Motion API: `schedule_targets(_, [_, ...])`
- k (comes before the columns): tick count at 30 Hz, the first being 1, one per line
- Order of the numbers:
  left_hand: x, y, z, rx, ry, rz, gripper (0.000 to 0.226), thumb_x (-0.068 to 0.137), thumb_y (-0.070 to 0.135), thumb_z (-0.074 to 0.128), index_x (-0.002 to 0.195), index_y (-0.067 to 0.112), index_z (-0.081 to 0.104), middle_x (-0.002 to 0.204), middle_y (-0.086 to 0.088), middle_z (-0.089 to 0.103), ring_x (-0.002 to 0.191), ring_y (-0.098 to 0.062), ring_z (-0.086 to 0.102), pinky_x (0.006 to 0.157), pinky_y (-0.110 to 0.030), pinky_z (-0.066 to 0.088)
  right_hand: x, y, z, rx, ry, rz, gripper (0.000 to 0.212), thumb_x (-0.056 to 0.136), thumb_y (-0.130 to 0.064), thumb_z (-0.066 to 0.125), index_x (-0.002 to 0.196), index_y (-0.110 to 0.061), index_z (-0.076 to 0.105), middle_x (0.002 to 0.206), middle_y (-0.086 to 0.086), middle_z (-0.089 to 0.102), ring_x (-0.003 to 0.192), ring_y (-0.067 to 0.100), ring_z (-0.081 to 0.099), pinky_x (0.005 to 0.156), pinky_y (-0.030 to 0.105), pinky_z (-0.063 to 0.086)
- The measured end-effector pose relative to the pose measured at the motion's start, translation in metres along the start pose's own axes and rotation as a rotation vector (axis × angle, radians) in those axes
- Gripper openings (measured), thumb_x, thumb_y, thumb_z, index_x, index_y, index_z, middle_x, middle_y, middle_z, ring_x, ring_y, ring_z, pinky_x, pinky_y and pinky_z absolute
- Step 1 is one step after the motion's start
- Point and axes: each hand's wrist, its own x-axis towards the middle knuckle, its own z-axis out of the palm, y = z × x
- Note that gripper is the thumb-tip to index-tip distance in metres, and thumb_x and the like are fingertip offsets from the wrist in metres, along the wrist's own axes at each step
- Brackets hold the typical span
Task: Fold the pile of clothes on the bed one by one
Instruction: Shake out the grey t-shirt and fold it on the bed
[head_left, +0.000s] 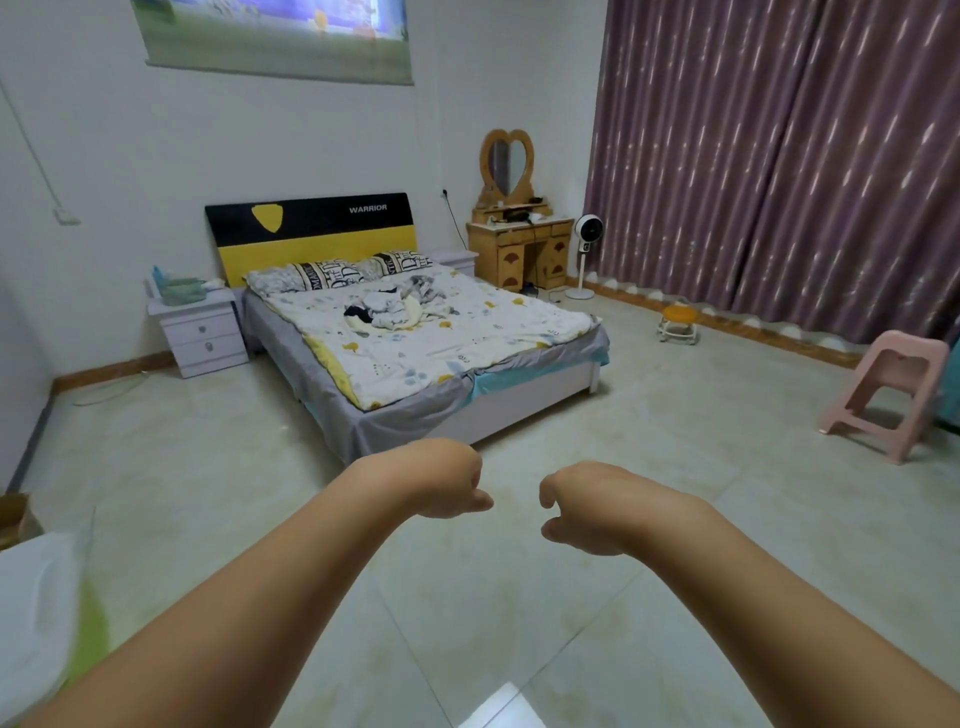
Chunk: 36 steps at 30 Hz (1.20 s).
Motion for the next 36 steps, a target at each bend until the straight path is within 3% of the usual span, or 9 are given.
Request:
schedule_targets(6, [0.073,-0.024,-0.029,0.034,0.029,0.038,0.041,0.094,0.042,0.045,0.114,0.01,0.059,0.112,-0.007,0.062,0.102,-0.022,0.057,0.078,-0.03,0.043,0.07,0.02,-0.031,0.009,0.032,0.016,0.037,0.096,-0.031,0.046,0.127,-0.011,0.051,0.124,0.007,0.056,0.113,0.025,0.053,0.09,0.033,0.045])
schedule_targets(17, [0.181,-0.031,-0.062,0.044,0.011,0.057,0.041,0.094,0.042,0.044,0.117,0.01,0.058,0.118,-0.008,0.06,0.107,-0.024,0.055,0.085,-0.033,0.043,0.17,0.078,-0.059,0.048,0.164,-0.007,0.029,0.094,-0.026,0.045,0.118,-0.012,0.054,0.117,0.009,0.056,0.107,0.028,0.053,0.086,0.035,0.046])
schedule_targets(22, [0.238,-0.02,-0.079,0.045,0.024,0.019,0.042,0.094,0.043,0.045,0.113,0.009,0.061,0.12,-0.011,0.06,0.106,-0.025,0.057,0.085,-0.033,0.043,0.218,0.122,-0.071,0.027,0.189,-0.067,0.028,0.093,-0.024,0.046,0.117,-0.013,0.055,0.115,0.01,0.058,0.106,0.028,0.053,0.085,0.035,0.047])
schedule_targets(26, [0.283,-0.008,-0.096,0.041,0.027,-0.026,0.043,0.094,0.043,0.045,0.112,0.007,0.061,0.114,-0.012,0.062,0.093,-0.023,0.054,0.082,-0.033,0.043,0.251,0.162,-0.086,-0.004,0.19,-0.087,0.027,0.093,-0.021,0.045,0.116,-0.012,0.056,0.115,0.01,0.058,0.104,0.028,0.055,0.084,0.036,0.048])
schedule_targets(30, [0.325,0.002,-0.11,0.022,0.048,-0.058,0.043,0.093,0.044,0.046,0.111,0.008,0.061,0.112,-0.01,0.063,0.101,-0.026,0.057,0.087,-0.034,0.047,0.285,0.198,-0.097,-0.029,0.194,-0.138,0.029,0.094,-0.023,0.045,0.119,-0.013,0.055,0.119,0.009,0.057,0.107,0.027,0.054,0.087,0.036,0.049])
schedule_targets(36, [0.383,0.004,-0.117,0.022,-0.002,-0.081,0.042,0.093,0.044,0.045,0.111,0.009,0.061,0.111,-0.01,0.063,0.097,-0.023,0.057,0.086,-0.035,0.047,0.34,0.23,-0.1,-0.021,0.153,-0.172,0.028,0.093,-0.023,0.046,0.116,-0.012,0.057,0.115,0.01,0.059,0.104,0.028,0.056,0.087,0.038,0.05])
